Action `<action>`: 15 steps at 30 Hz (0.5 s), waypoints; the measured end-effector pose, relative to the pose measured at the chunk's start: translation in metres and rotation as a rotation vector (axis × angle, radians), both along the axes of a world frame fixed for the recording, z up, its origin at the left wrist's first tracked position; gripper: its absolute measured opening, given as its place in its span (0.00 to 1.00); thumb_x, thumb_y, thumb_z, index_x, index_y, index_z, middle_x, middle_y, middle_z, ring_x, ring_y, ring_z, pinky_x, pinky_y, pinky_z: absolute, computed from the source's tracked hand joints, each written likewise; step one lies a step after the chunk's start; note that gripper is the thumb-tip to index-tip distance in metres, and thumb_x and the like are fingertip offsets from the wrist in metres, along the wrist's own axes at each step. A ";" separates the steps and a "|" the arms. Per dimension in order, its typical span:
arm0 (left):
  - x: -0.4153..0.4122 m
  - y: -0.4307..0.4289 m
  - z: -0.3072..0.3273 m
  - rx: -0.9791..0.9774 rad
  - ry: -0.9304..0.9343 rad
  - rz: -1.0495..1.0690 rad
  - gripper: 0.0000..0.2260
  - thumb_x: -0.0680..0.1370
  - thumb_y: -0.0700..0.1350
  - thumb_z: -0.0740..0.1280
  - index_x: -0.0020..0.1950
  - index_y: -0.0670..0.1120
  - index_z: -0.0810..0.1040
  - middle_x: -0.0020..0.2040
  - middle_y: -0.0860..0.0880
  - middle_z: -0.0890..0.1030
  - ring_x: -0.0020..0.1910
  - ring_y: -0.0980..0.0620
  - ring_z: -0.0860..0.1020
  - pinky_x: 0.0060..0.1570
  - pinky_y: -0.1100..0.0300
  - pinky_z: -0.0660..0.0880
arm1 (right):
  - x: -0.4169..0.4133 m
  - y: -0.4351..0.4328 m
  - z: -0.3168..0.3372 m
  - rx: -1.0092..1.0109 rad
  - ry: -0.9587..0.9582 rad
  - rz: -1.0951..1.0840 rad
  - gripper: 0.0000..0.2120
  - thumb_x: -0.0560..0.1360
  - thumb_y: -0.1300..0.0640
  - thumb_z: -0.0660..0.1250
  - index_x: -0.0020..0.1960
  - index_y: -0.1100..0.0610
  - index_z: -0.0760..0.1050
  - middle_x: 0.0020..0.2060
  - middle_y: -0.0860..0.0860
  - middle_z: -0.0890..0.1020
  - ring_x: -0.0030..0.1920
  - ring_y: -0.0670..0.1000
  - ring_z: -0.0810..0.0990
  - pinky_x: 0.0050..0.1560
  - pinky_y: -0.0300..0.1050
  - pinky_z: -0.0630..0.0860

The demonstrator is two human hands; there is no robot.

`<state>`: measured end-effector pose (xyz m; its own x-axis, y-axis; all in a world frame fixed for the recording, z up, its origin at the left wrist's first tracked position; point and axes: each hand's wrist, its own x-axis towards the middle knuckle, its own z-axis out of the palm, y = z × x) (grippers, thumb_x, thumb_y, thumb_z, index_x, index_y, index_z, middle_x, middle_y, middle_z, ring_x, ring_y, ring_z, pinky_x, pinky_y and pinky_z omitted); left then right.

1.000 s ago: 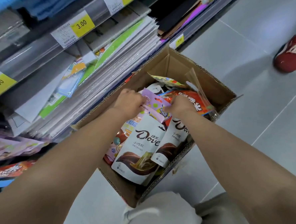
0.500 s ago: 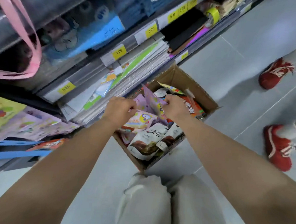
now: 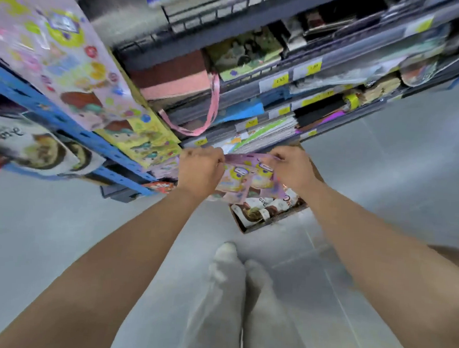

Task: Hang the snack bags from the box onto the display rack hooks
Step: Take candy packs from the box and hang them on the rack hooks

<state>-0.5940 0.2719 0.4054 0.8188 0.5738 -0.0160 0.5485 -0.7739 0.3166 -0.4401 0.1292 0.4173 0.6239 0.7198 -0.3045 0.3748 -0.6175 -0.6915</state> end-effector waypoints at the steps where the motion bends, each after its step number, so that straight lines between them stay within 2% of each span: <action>1: -0.010 -0.001 0.015 -0.009 -0.018 0.059 0.08 0.72 0.45 0.59 0.41 0.46 0.78 0.39 0.48 0.81 0.42 0.44 0.78 0.49 0.53 0.65 | -0.006 0.003 0.017 0.035 0.021 0.037 0.17 0.76 0.56 0.66 0.30 0.60 0.70 0.26 0.52 0.68 0.32 0.50 0.67 0.35 0.44 0.61; 3: -0.032 -0.001 0.047 0.002 -0.082 0.129 0.12 0.73 0.48 0.55 0.42 0.48 0.77 0.40 0.50 0.81 0.44 0.45 0.77 0.53 0.52 0.64 | -0.020 0.012 0.053 0.122 0.060 0.095 0.23 0.75 0.59 0.67 0.26 0.51 0.61 0.24 0.49 0.62 0.29 0.48 0.62 0.33 0.44 0.58; 5: -0.055 0.000 0.074 0.005 -0.170 0.178 0.11 0.73 0.48 0.56 0.41 0.48 0.77 0.39 0.50 0.80 0.43 0.45 0.78 0.55 0.51 0.64 | -0.036 0.023 0.080 0.163 0.099 0.136 0.25 0.75 0.58 0.67 0.26 0.50 0.58 0.24 0.49 0.59 0.29 0.48 0.61 0.33 0.45 0.58; 7: -0.078 0.004 0.096 -0.019 -0.231 0.241 0.07 0.74 0.45 0.60 0.42 0.47 0.78 0.40 0.49 0.81 0.43 0.45 0.78 0.55 0.54 0.61 | -0.053 0.038 0.096 0.173 0.140 0.153 0.22 0.75 0.57 0.67 0.27 0.53 0.60 0.26 0.52 0.62 0.31 0.50 0.63 0.36 0.44 0.59; 8: -0.088 0.008 0.104 -0.033 -0.254 0.275 0.06 0.74 0.45 0.62 0.42 0.47 0.78 0.40 0.49 0.81 0.43 0.45 0.78 0.55 0.56 0.60 | -0.060 0.045 0.100 0.189 0.164 0.149 0.19 0.75 0.57 0.68 0.28 0.56 0.65 0.28 0.54 0.66 0.33 0.50 0.66 0.37 0.44 0.62; 10: -0.106 0.018 0.119 -0.054 -0.304 0.332 0.05 0.75 0.44 0.64 0.43 0.46 0.78 0.41 0.49 0.81 0.44 0.45 0.78 0.54 0.54 0.67 | -0.074 0.061 0.108 0.242 0.212 0.095 0.12 0.74 0.58 0.68 0.36 0.63 0.74 0.32 0.55 0.71 0.35 0.48 0.70 0.39 0.43 0.65; 11: -0.114 0.024 0.128 -0.070 -0.337 0.352 0.04 0.75 0.43 0.65 0.43 0.45 0.79 0.42 0.49 0.81 0.44 0.46 0.78 0.51 0.51 0.72 | -0.081 0.070 0.114 0.281 0.238 0.063 0.11 0.74 0.59 0.68 0.39 0.66 0.75 0.32 0.54 0.71 0.34 0.44 0.69 0.39 0.41 0.66; 13: -0.128 0.037 0.144 -0.107 -0.394 0.390 0.03 0.76 0.42 0.67 0.44 0.43 0.79 0.43 0.48 0.82 0.45 0.48 0.78 0.46 0.51 0.75 | -0.095 0.087 0.126 0.345 0.251 0.013 0.11 0.75 0.61 0.67 0.38 0.67 0.74 0.30 0.51 0.69 0.28 0.39 0.66 0.33 0.34 0.64; 15: -0.139 0.054 0.159 -0.123 -0.428 0.414 0.04 0.76 0.42 0.68 0.46 0.43 0.80 0.45 0.48 0.82 0.46 0.50 0.79 0.45 0.53 0.76 | -0.104 0.106 0.140 0.388 0.262 -0.044 0.13 0.76 0.61 0.66 0.33 0.60 0.72 0.27 0.48 0.69 0.28 0.41 0.66 0.32 0.32 0.64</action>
<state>-0.7328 0.3261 0.5644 0.4764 0.8609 0.1788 0.6005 -0.4671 0.6490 -0.5441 0.2354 0.5572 0.5944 0.7862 -0.1691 0.1365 -0.3059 -0.9422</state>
